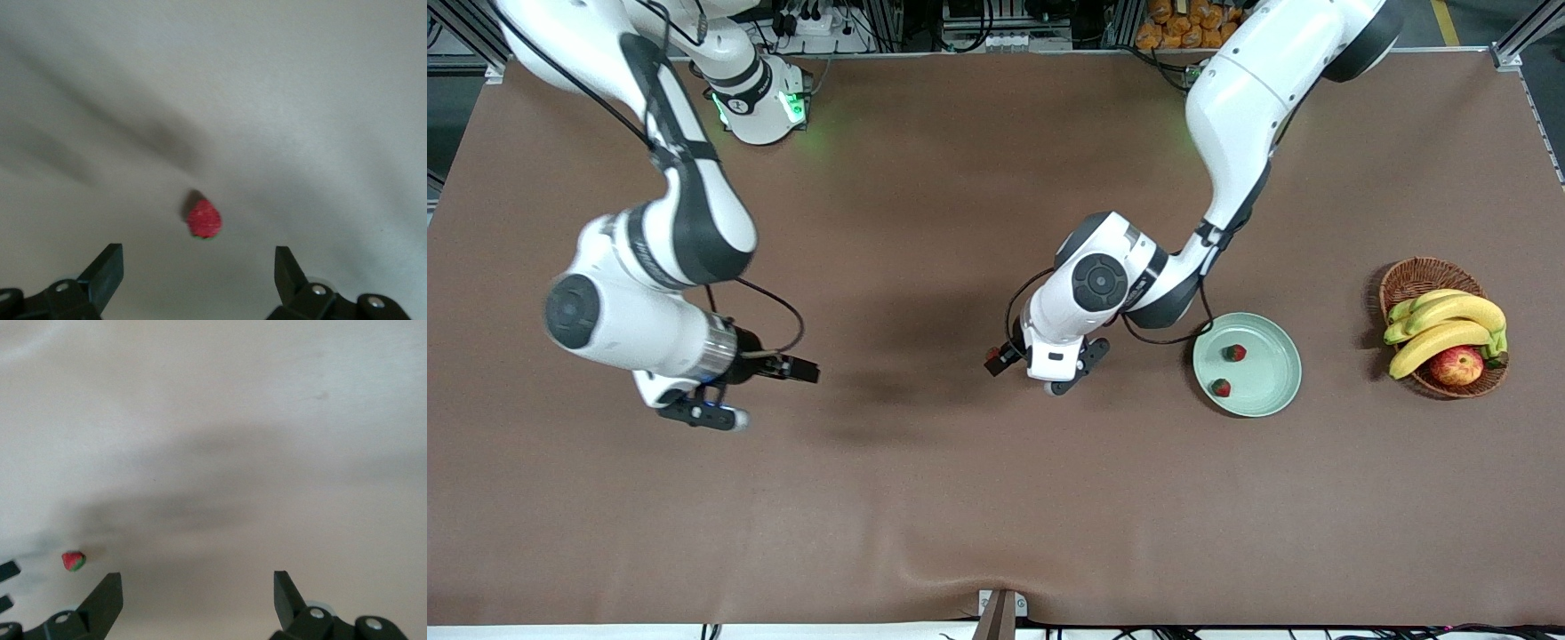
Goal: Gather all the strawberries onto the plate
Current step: 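Set the strawberry on the table and open the right gripper, then retract the right arm while the left gripper reaches the strawberry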
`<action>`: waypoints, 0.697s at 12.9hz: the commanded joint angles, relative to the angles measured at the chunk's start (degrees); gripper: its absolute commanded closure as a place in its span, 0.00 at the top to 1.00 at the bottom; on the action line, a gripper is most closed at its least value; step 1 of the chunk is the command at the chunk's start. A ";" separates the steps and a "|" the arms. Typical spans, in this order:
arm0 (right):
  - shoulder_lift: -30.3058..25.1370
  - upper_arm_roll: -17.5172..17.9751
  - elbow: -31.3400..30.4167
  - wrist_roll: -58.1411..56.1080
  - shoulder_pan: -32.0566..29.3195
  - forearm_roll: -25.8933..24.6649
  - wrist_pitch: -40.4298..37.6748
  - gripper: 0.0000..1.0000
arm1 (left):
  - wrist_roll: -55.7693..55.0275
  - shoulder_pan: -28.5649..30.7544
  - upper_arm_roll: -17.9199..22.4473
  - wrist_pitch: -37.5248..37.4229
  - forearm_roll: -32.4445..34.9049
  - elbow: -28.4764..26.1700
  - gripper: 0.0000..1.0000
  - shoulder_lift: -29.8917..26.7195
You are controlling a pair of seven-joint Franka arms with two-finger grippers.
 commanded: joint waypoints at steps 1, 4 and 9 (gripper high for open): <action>-5.70 1.06 -3.38 -2.98 -3.37 -4.11 -2.50 1.00 | -3.64 -1.02 0.61 4.77 -0.88 2.29 1.00 3.25; -9.92 1.24 -3.38 -9.03 -6.97 -6.15 -6.63 1.00 | -4.01 -2.87 2.10 5.93 -0.70 2.29 1.00 5.36; -17.48 1.33 -4.35 -21.26 -12.33 -8.87 -14.02 1.00 | -4.62 -3.31 2.19 5.93 -0.88 2.38 0.93 6.51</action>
